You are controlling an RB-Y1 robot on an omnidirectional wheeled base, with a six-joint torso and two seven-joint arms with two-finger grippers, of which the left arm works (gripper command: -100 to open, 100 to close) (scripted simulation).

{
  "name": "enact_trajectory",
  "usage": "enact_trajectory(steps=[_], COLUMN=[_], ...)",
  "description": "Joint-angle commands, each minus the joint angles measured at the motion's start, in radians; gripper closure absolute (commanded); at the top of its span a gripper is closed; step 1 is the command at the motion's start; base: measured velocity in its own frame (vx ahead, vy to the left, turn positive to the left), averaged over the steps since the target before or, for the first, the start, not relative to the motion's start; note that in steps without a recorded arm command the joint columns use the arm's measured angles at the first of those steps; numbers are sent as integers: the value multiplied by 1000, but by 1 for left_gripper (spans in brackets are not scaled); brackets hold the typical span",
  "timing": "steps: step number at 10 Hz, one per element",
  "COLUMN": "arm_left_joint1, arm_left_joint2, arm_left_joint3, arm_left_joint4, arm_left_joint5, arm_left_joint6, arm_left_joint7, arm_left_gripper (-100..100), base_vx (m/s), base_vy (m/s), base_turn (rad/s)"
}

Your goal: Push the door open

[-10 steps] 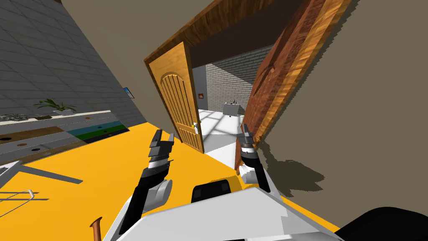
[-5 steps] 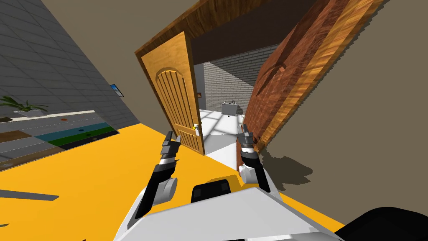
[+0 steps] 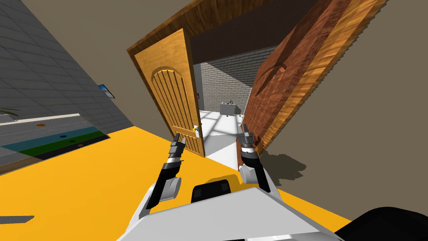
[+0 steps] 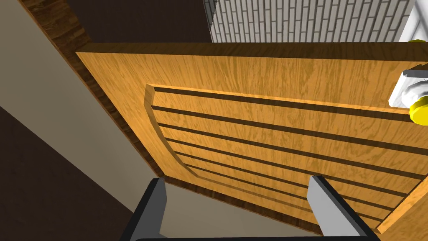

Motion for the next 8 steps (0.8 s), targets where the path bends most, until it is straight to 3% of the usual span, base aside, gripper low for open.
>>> enact_trajectory(steps=[1, 8], arm_left_joint1=[-19, -84], arm_left_joint2=[12, 32], arm_left_joint3=[-7, -66], arm_left_joint4=[39, 209], arm_left_joint5=[3, -1], arm_left_joint6=[10, 40], arm_left_joint7=[6, 11], arm_left_gripper=[-100, -100], base_vx=[89, 76], base_vy=[116, 115], base_turn=[-93, -96])
